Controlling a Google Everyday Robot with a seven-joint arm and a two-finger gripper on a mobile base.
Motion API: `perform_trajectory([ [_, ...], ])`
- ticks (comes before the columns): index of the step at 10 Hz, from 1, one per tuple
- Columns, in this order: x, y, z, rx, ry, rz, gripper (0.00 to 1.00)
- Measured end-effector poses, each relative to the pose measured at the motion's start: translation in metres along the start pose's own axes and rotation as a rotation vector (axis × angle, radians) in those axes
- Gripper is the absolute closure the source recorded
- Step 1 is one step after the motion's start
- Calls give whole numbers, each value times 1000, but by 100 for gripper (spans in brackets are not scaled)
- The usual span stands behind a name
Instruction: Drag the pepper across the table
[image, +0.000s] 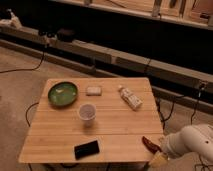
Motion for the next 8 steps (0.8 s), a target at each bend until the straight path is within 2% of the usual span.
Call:
perform_trajectory([
  [3,8,-15,1,61,13,-14,20],
  [4,8,-18,2,70,8,-10,20],
  [8,8,-17,10,73,-16,1,20],
])
